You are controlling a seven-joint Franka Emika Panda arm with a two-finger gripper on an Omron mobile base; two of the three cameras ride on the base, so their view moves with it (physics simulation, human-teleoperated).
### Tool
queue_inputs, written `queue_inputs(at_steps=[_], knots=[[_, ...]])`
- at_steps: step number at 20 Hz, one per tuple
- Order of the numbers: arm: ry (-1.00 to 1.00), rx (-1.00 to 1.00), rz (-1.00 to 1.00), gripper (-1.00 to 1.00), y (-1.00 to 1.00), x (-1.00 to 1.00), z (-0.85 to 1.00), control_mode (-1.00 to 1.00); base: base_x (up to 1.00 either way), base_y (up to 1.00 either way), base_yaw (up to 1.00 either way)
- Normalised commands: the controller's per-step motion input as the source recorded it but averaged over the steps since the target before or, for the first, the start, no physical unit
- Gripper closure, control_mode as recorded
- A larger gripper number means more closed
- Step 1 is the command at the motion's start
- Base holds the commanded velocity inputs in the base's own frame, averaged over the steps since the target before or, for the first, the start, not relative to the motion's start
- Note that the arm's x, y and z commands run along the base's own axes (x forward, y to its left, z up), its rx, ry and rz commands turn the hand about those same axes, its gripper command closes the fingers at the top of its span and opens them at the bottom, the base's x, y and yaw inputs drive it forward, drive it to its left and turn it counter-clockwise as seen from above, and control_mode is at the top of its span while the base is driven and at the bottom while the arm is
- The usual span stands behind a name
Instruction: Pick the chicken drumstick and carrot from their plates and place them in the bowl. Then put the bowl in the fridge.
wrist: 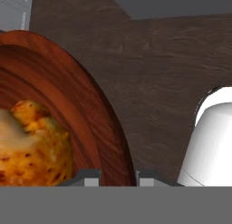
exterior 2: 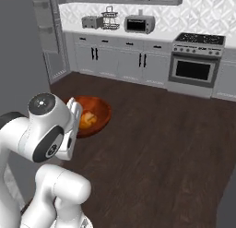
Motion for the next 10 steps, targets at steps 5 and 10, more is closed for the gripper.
queue_inputs(at_steps=[5, 10], knots=[[0.0, 0.0, 0.0, 1.0, 0.0, 0.0, 0.0, 1.0, 1.0, -0.05, 0.25], [0.0, 0.0, 0.0, 1.0, 0.0, 0.0, 0.0, 1.0, 1.0, -0.76, 0.5]])
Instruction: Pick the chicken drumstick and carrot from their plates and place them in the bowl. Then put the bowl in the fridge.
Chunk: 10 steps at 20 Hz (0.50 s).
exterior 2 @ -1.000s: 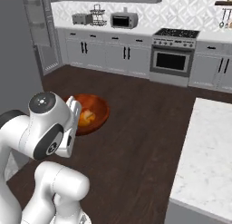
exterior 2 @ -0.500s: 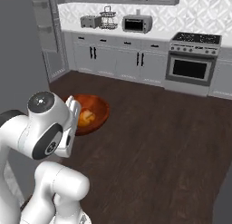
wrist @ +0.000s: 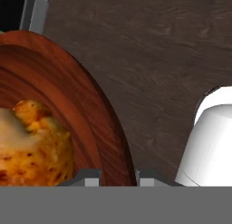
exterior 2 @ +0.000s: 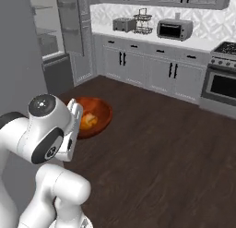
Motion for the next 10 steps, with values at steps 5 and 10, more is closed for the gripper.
queue_inputs(at_steps=[5, 10], knots=[[0.0, 0.0, 0.0, 1.0, 0.0, 0.0, 0.0, 1.0, 1.0, -0.93, 0.44], [0.0, 0.0, 0.0, 1.0, 0.0, 0.0, 0.0, 1.0, 0.97, -1.0, 0.44]])
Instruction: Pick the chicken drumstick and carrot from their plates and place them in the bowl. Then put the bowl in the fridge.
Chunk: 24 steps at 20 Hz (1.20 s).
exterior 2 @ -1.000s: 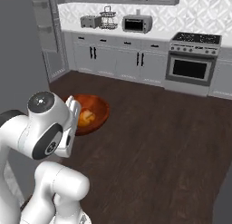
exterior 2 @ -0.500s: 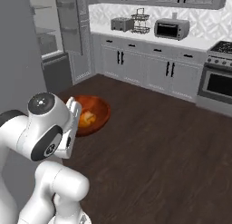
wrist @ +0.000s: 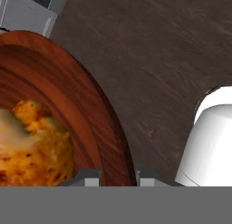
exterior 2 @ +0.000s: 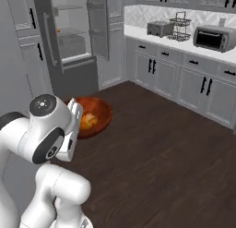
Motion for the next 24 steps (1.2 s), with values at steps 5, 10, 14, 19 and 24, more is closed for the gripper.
queue_inputs(at_steps=[5, 10, 14, 19, 24], knots=[[0.0, 0.0, 0.0, 1.0, 0.0, 0.0, 0.0, 1.0, 0.98, -0.98, 0.49], [0.0, 0.0, 0.0, 1.0, 0.0, 0.0, 0.0, 1.0, 1.0, -0.68, 0.53], [0.0, 0.0, 0.0, 1.0, 0.0, 0.0, 0.0, 1.0, 1.0, -0.64, 0.61], [0.0, 0.0, 0.0, 1.0, 0.0, 0.0, 0.0, 1.0, 1.0, -0.83, 0.56], [0.0, 0.0, 0.0, 1.0, 0.0, 0.0, 0.0, 1.0, 0.95, -1.0, 0.4]])
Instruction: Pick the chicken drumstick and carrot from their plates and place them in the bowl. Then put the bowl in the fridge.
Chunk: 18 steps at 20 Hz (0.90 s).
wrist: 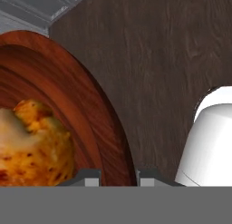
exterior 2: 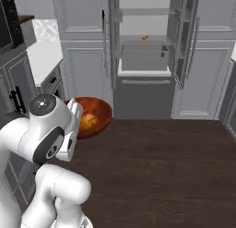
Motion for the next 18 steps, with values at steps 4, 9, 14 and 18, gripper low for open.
queue_inputs(at_steps=[4, 9, 14, 18], knots=[[0.0, 0.0, 0.0, 1.0, 0.0, 0.0, 0.0, 1.0, 0.91, -1.0, 0.38], [0.0, 0.0, 0.0, 1.0, 0.0, 0.0, 0.0, 1.0, 0.89, -1.0, 0.36], [0.0, 0.0, 0.0, 1.0, 0.0, 0.0, 0.0, 1.0, 1.0, -0.9, 0.28], [0.0, 0.0, 0.0, 1.0, 0.0, 0.0, 0.0, 1.0, 1.0, -0.04, 0.03]])
